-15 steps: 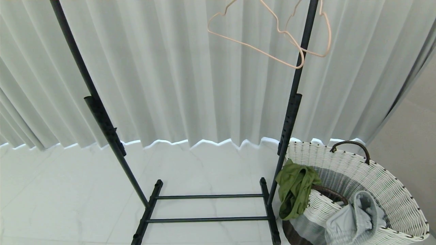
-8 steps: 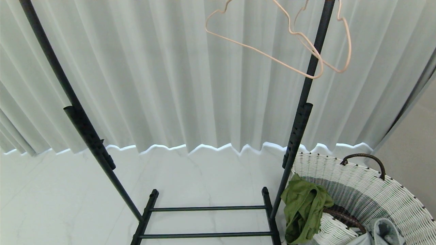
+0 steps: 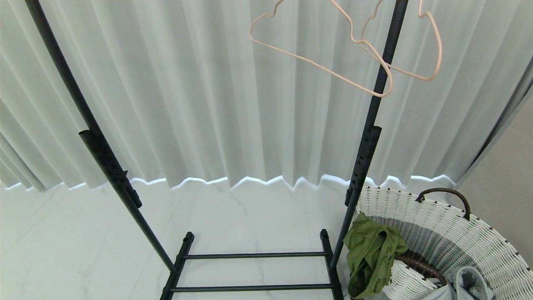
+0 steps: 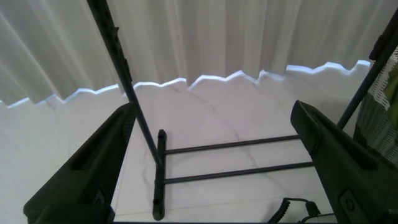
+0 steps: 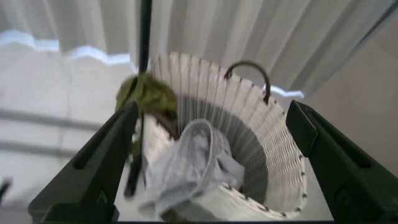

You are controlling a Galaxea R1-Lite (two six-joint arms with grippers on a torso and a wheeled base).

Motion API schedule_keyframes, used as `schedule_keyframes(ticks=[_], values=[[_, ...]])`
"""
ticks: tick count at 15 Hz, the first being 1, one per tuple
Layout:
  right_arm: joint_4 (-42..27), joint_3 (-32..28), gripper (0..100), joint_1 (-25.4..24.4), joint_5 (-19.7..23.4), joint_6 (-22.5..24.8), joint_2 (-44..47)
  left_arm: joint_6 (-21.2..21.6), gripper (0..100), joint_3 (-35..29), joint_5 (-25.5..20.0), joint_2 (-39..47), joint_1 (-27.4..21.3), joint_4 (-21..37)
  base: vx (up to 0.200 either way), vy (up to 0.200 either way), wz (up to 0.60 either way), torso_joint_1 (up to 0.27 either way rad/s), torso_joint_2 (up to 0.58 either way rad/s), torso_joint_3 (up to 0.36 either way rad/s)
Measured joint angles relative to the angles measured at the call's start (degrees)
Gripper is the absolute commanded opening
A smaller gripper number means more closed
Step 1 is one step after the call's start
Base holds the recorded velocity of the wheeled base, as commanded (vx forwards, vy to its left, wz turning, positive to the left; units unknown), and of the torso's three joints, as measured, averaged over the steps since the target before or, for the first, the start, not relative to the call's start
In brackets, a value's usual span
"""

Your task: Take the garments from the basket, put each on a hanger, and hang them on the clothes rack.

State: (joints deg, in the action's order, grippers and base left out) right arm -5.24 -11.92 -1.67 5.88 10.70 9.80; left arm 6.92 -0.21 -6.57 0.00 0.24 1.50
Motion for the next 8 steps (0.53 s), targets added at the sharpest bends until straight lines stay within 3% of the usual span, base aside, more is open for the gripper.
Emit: schedule_keyframes(ticks=[3,8], values=[[-2.06,-5.24,100,-0.20,0.04,10.51,14.03,0.29,100,0.00,-0.02,0.00,0.00,0.00,0.000,0.000,0.00,0.000,0.00,0.000],[0.45,-9.26,100,4.45,-0.52,34.54,40.85,0.49,100,0.02,-0.02,0.00,0.00,-0.02,0.000,0.000,0.00,0.000,0.00,0.000]])
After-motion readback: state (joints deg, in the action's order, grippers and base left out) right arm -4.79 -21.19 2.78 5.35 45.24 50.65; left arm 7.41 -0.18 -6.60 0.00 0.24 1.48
